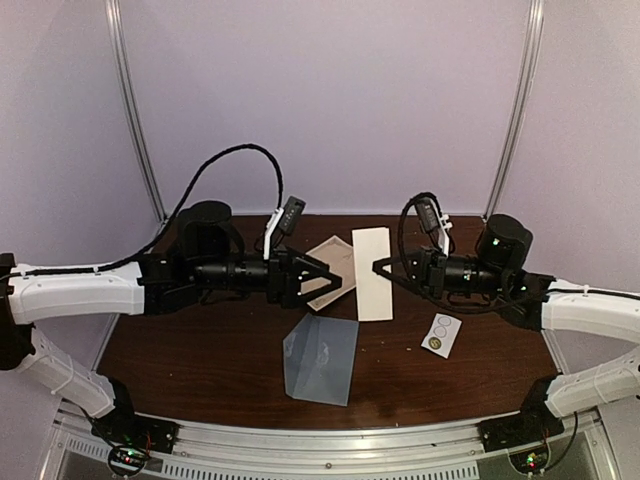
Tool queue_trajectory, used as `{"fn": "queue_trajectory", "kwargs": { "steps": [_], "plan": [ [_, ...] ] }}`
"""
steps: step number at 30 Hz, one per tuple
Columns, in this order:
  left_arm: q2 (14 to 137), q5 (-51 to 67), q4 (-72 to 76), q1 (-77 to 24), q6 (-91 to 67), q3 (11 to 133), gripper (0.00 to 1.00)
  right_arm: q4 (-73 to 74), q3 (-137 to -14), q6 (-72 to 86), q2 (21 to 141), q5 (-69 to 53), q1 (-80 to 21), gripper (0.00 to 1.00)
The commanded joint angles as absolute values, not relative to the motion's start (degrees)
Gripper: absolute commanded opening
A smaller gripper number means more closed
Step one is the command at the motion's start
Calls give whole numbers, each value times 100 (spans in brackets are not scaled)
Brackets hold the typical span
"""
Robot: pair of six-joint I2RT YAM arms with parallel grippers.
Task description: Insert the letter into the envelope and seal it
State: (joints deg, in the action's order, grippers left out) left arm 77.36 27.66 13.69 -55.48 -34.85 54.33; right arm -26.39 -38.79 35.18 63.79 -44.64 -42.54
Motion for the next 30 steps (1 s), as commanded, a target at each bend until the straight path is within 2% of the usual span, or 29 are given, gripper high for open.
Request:
{"fn": "queue_trajectory", "kwargs": {
  "steps": [1, 3, 6, 10, 14, 18, 25, 27, 30],
  "plan": [
    [7785, 3246, 1829, -5545, -3377, 5832, 91, -2895, -4052, 3537, 6514, -4750, -4361, 0],
    [7868, 3305, 1819, -5544, -3374, 5876, 90, -2892, -4116, 3523, 6550, -4744, -4397, 0],
    [8024, 3348, 1829, -5573, -3375, 5909, 82, -3072, -4133, 3582, 6598, -4686, -4443, 0],
    [8215, 3408, 1865, -5627, -3376, 6003, 65, -3191, -4197, 3627, 6736, -4648, -4519, 0],
    [8324, 3399, 1924, -5668, -3379, 6054, 56, -3291, -4228, 3640, 6817, -4624, -4569, 0],
    [8364, 3404, 2051, -5684, -3458, 6003, 42, -3331, -4262, 3662, 6863, -4614, -4609, 0],
    [8442, 3402, 2263, -5682, -3666, 5908, 0, -3146, -4279, 3581, 6882, -4428, -4627, 0],
    [8446, 3306, 2165, -5686, -3687, 5914, 0, -3017, -4304, 3549, 6869, -4337, -4628, 12],
    [8380, 3155, 1772, -5644, -3617, 5928, 0, -2725, -4339, 3439, 6769, -4063, -4623, 39]
  ]
}}
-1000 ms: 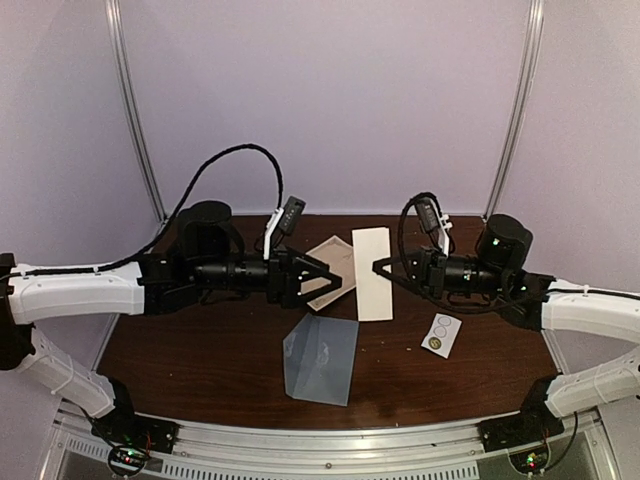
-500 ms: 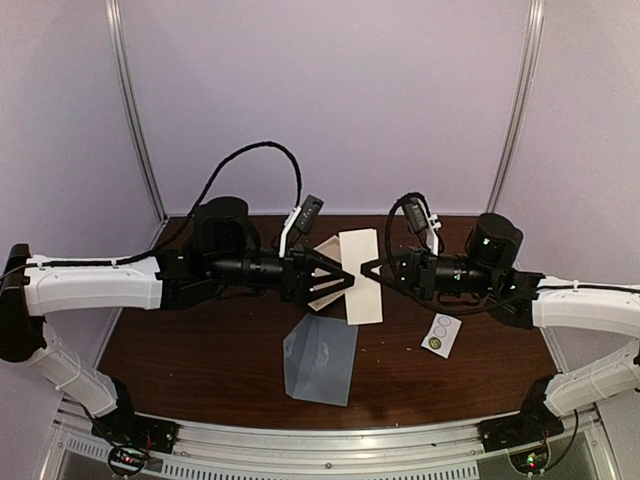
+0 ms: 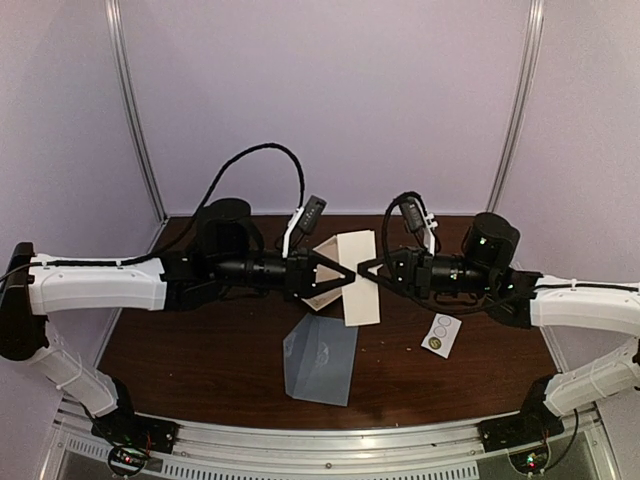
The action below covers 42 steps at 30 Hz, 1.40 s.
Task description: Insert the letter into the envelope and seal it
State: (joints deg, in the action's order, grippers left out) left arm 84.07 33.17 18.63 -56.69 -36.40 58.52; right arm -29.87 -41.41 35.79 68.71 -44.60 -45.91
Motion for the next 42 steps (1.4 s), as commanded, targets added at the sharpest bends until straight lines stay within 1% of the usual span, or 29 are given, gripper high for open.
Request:
{"fn": "queue_trajectory", "kwargs": {
  "steps": [1, 3, 5, 7, 9, 13, 17, 25, 30, 42],
  "plan": [
    [8320, 3098, 1517, -5594, -3563, 5932, 0, -2565, -4348, 3391, 6711, -3922, -4623, 48],
    [8225, 2960, 926, -5393, -3418, 5924, 0, -2117, -4363, 3292, 6588, -3512, -4600, 63],
    [8176, 2842, 265, -5172, -3166, 5917, 0, -1589, -4391, 3200, 6505, -2886, -4596, 73],
    [8246, 2726, -506, -4943, -2877, 5915, 0, -1050, -4469, 3180, 6518, -2309, -4595, 80],
    [8418, 2828, -1140, -4707, -2647, 5915, 0, -678, -4507, 3260, 6648, -2002, -4601, 83],
    [8670, 3057, -1964, -4486, -2409, 5826, 0, -411, -4390, 3555, 6874, -1819, -4614, 85],
    [8824, 3361, -2149, -4290, -2380, 5576, 0, -394, -4243, 3833, 7137, -1862, -4646, 86],
    [9258, 3821, -2009, -4112, -2411, 5418, 0, -202, -4306, 4058, 7655, -1848, -4756, 81],
    [9399, 4035, -1705, -4105, -2531, 5394, 0, -187, -4332, 4138, 7856, -1826, -4838, 80],
    [9835, 4059, -1043, -4035, -3014, 5060, 0, -394, -4363, 4468, 8512, -1830, -5072, 76]
  ]
}}
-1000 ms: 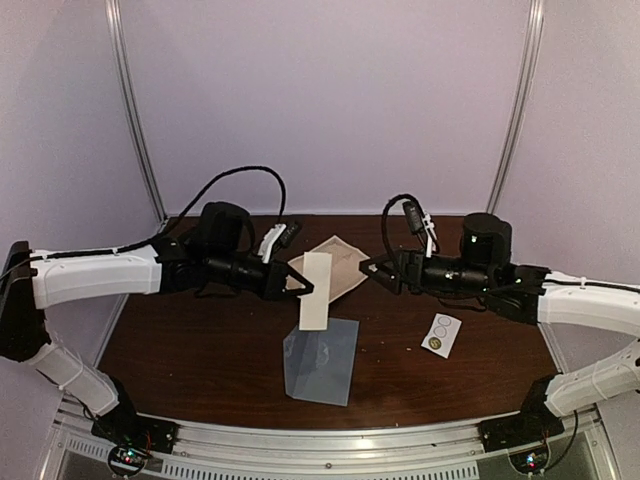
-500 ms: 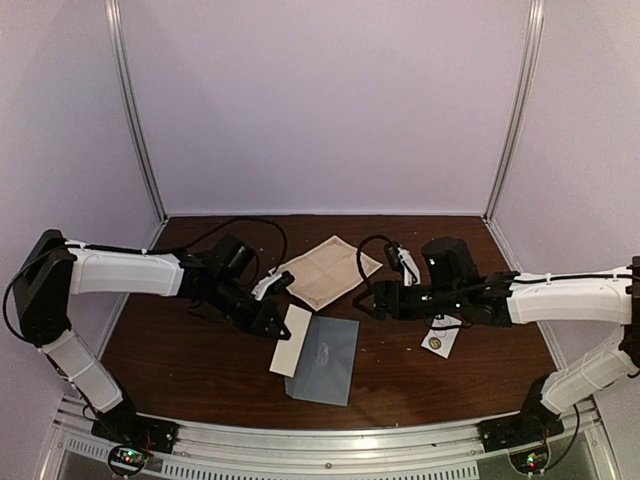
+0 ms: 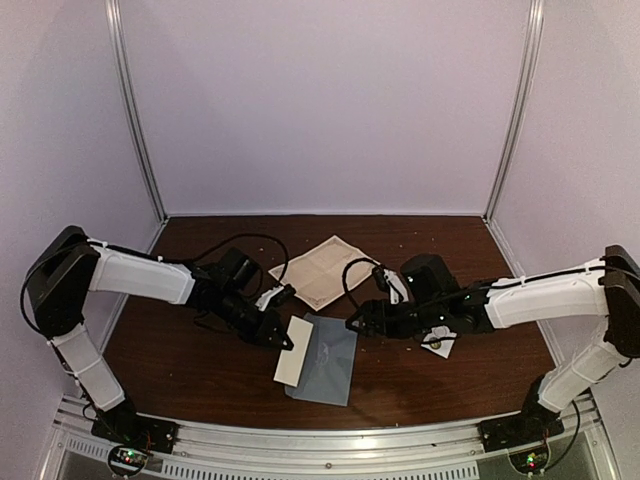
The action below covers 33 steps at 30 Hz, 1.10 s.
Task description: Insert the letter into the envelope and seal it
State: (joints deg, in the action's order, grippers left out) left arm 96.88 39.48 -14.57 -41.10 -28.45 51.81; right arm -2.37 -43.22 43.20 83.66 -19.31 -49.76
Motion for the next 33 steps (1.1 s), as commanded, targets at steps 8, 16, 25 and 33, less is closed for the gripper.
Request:
{"fn": "queue_trajectory", "kwargs": {
  "steps": [8, 16, 25, 33],
  "plan": [
    [9938, 3464, -1179, -3964, -2857, 5025, 0, -306, -4469, 4519, 8912, -1702, -5173, 70],
    [10087, 3477, -1231, -3964, -2749, 5057, 0, -431, -4500, 4719, 9362, -1722, -5272, 65],
    [10303, 3579, -1248, -3964, -2682, 5118, 0, -601, -4579, 4848, 9743, -1812, -5348, 62],
    [10417, 3607, -1229, -3963, -2728, 5176, 0, -708, -4588, 4936, 9927, -1845, -5377, 60]
  ]
}}
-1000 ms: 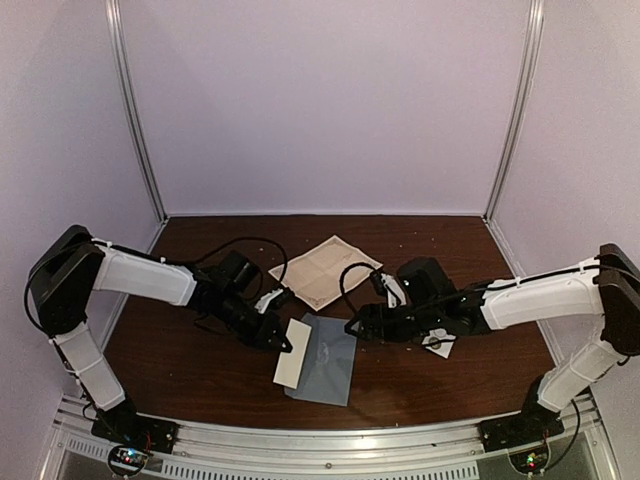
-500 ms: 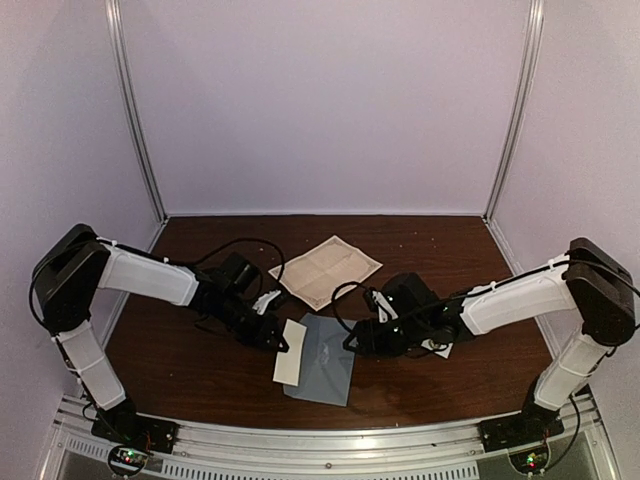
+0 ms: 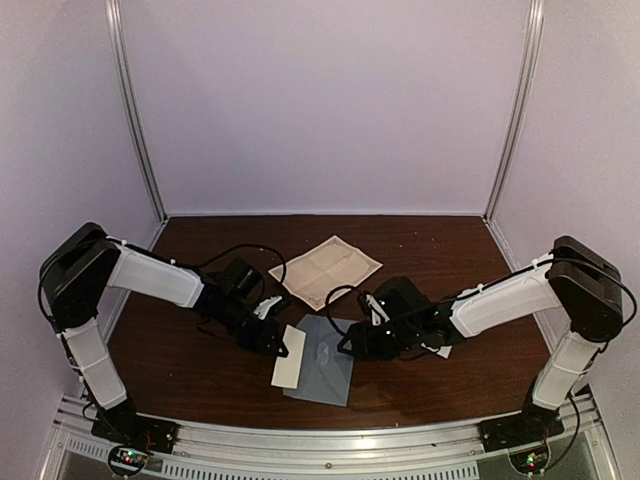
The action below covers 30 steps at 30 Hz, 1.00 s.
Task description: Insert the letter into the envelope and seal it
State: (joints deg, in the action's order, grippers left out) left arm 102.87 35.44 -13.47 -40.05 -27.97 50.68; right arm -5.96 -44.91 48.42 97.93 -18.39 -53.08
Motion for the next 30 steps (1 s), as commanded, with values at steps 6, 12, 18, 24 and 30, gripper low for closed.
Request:
{"fn": "queue_trajectory", "kwargs": {
  "steps": [6, 12, 18, 24, 30],
  "plan": [
    [10491, 3672, -1139, -3962, -2806, 5221, 0, -799, -4588, 4983, 10004, -1882, -5407, 59],
    [10559, 3769, -969, -3964, -2937, 5236, 0, -839, -4588, 5000, 10030, -1910, -5431, 58],
    [10640, 3875, -866, -3973, -3032, 5286, 0, -844, -4592, 5000, 10045, -1915, -5445, 58],
    [10708, 3831, -853, -3979, -3059, 5295, 0, -835, -4597, 4993, 10045, -1894, -5449, 58],
    [10784, 3816, -853, -4025, -3050, 5365, 0, -844, -4623, 4981, 10071, -1905, -5457, 57]
  ]
}}
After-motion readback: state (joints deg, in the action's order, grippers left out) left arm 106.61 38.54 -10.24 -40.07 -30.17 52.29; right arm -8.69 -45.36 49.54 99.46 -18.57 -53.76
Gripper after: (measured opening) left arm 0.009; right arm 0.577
